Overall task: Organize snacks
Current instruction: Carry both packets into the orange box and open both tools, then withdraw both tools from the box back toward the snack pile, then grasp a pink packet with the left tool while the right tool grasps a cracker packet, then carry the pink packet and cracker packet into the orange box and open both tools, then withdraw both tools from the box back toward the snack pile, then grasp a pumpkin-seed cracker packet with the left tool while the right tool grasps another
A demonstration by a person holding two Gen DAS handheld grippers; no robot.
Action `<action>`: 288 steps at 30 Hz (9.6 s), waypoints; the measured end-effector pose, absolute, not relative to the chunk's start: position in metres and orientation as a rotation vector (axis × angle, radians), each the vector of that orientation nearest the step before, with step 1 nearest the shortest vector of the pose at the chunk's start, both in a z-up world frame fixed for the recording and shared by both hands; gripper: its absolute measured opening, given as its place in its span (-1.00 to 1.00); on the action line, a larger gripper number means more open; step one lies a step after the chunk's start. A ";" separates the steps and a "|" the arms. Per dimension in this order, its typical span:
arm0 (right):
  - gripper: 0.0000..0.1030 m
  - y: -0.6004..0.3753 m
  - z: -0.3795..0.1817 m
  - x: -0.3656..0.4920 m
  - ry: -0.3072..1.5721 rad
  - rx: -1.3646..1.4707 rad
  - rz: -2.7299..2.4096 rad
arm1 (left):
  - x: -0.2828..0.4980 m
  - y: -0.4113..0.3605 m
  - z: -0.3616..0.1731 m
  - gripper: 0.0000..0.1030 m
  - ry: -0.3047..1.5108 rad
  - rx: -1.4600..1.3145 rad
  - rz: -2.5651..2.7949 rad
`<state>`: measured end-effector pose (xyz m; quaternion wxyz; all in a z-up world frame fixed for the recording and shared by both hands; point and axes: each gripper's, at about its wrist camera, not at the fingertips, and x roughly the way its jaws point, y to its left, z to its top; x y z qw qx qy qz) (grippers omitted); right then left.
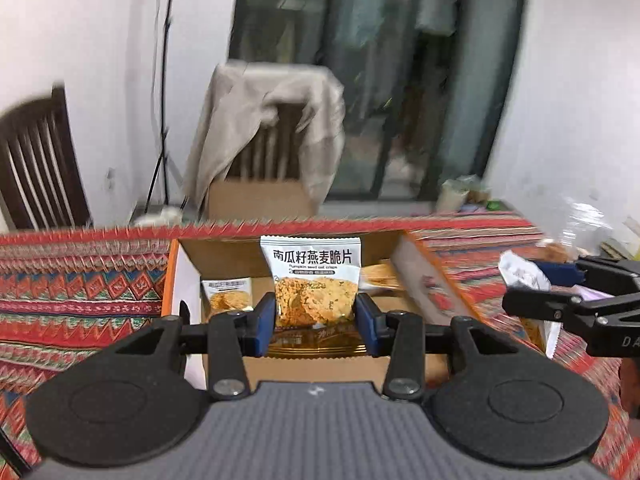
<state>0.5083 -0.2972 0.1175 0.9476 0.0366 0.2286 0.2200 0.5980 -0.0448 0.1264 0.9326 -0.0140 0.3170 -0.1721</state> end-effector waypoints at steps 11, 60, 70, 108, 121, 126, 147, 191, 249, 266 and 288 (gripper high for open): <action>0.10 -0.221 0.034 0.752 0.901 0.001 0.282 | 0.744 -0.056 0.052 -0.13 0.863 -0.077 -0.295; 1.00 -0.322 0.099 0.217 0.352 0.018 0.306 | 0.190 0.023 0.106 1.00 0.338 -0.009 -0.077; 1.00 -0.295 0.001 0.153 0.410 0.098 0.273 | 0.161 0.009 0.040 1.00 0.430 -0.014 -0.037; 0.67 -0.233 -0.003 0.292 0.502 0.049 0.332 | 0.319 -0.012 -0.004 0.20 0.629 -0.046 -0.215; 0.21 -0.165 -0.022 0.390 0.643 -0.101 0.323 | 0.294 0.043 0.001 0.20 0.638 -0.099 -0.067; -0.06 -0.168 -0.019 0.362 0.638 -0.111 0.351 | 0.278 0.027 0.007 0.21 0.620 -0.085 -0.101; -0.37 -0.260 0.004 0.220 0.530 0.039 0.349 | 0.240 -0.033 0.033 0.21 0.568 0.005 -0.135; 0.30 -0.247 0.019 0.681 0.710 -0.295 0.214 | 0.664 -0.034 0.036 0.48 0.758 0.021 -0.172; 1.00 -0.302 0.000 0.186 0.374 0.058 0.211 | 0.209 0.017 0.049 1.00 0.470 0.033 -0.097; 0.51 -0.270 0.013 0.276 0.428 -0.036 0.304 | 0.322 0.001 0.043 0.79 0.503 0.006 -0.193; 0.13 -0.198 -0.013 0.432 0.581 0.082 0.315 | 0.402 -0.028 -0.006 -0.08 0.670 -0.008 -0.277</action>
